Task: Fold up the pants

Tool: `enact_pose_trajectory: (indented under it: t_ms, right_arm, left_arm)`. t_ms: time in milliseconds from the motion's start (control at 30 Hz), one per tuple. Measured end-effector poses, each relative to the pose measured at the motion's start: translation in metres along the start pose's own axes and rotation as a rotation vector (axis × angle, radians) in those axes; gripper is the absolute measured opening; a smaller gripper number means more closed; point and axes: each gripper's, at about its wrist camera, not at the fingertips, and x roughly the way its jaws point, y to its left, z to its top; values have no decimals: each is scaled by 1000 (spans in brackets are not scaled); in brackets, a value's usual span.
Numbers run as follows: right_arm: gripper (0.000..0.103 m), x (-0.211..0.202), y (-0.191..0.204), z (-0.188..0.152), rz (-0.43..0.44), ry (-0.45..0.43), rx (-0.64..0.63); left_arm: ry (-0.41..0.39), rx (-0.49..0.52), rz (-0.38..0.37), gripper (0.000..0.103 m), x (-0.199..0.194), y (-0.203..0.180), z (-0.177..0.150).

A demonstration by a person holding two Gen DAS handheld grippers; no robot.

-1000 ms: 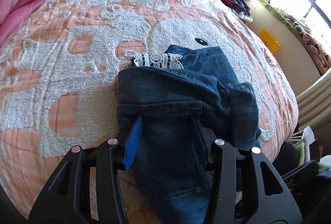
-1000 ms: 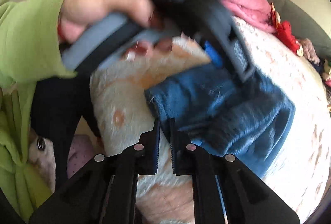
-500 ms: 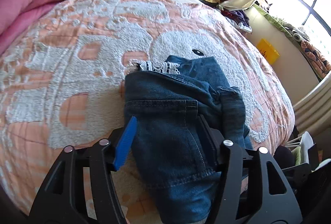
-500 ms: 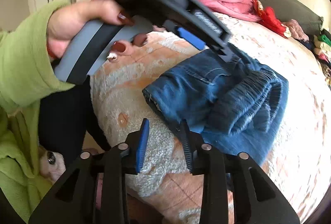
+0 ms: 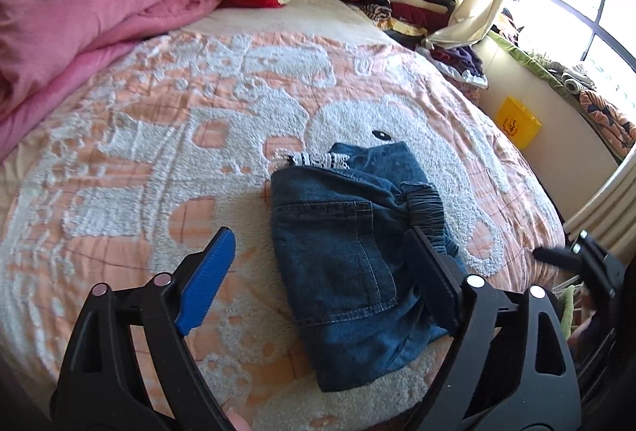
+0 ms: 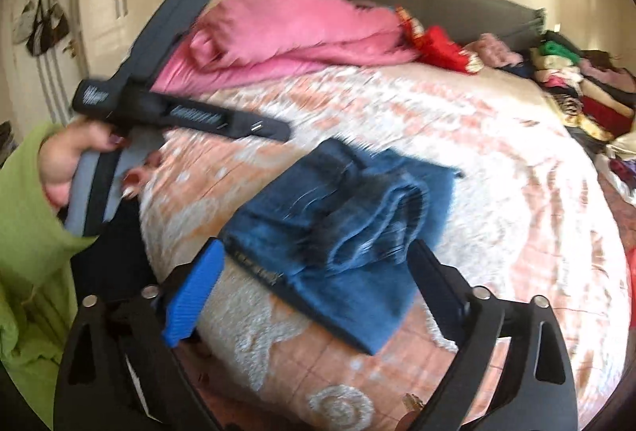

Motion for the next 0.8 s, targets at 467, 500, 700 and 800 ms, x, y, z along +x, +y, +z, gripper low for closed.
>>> enact_pose_trajectory:
  t_ms: [467,500,700,800]
  right_arm:
    - [95,-29,-30,18,-143,-82,144]
    - [95,-29,-31,18,-149,-81,149]
    - [98,-17,-43,20,-178,-48,217]
    - [98,-9,-50,18,-176,-32,248]
  left_arm:
    - [-72,20,33,93,-29,-4,-1]
    - [-72,20,34,93,-29,-3,-1]
    - [-65,15,37,93,-25,-2,-2]
    - [-55,13,39,93,-21,0,-4]
